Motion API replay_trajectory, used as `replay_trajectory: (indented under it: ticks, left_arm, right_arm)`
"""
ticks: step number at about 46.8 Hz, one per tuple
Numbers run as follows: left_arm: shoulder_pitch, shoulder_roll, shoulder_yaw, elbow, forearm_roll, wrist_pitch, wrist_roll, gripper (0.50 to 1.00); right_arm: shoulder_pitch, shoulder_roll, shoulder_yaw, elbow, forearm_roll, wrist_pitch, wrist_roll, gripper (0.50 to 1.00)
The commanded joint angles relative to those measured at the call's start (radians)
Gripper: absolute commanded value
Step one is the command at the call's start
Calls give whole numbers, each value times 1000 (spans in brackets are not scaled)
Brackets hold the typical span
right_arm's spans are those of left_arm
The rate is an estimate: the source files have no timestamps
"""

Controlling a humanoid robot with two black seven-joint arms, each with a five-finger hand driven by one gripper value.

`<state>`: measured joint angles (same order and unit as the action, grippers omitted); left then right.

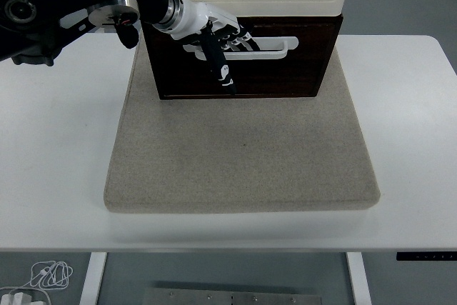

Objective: Open the drawer under the combination cabinet

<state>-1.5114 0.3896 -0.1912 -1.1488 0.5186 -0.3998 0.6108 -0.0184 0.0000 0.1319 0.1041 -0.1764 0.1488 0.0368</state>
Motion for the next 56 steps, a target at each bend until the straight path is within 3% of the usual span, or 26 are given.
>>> replay_trajectory:
  ticks: [1, 30, 56]
  left_arm:
    - [0, 0, -1, -2, 0, -7, 0, 1000]
    - [-3, 9, -13, -11, -11, -77, 0, 1000]
    - [-12, 8, -13, -49, -15, -85, 0, 1000]
  right_arm:
    - [0, 0, 0, 0, 0, 0, 0, 926]
    - [0, 0, 0, 0, 0, 0, 0, 926]
    - [0, 0, 0, 0, 0, 0, 0, 926]
